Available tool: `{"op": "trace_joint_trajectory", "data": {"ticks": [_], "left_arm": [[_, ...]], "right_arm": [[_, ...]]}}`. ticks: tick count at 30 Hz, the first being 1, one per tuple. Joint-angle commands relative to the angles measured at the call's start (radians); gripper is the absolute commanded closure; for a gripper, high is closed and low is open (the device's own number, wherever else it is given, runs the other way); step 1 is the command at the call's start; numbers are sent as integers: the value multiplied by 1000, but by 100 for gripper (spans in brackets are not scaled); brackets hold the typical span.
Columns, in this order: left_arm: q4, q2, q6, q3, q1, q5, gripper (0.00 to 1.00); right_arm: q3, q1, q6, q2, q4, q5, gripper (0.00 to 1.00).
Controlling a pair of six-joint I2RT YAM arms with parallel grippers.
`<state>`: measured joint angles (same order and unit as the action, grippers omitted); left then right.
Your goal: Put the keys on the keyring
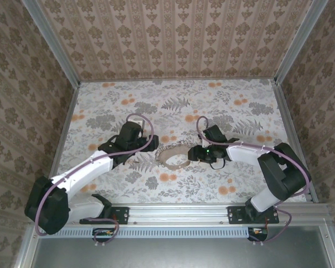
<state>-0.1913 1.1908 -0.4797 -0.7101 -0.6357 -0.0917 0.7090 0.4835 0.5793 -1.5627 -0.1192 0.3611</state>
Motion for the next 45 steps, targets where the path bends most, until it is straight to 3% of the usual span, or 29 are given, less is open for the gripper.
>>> {"op": "trace_joint_trajectory", "data": {"ticks": [1,13,23,45], "left_arm": [[-8,-26,-23,-11,-8,-14,5],[10,-15,-34,-4,-12,-13,4],[7,-17,-36,-2,-11,-15,4],[18,-11,-39,0,-11,-16,4]], "right_arm": [[40,7,-35,-18,-3,-37,45],[79,14,-84,-21,-45,-51,56],[71,32,-106,-43,-60,-73,57],[115,59,-182,-91,-114,-154,69]]}}
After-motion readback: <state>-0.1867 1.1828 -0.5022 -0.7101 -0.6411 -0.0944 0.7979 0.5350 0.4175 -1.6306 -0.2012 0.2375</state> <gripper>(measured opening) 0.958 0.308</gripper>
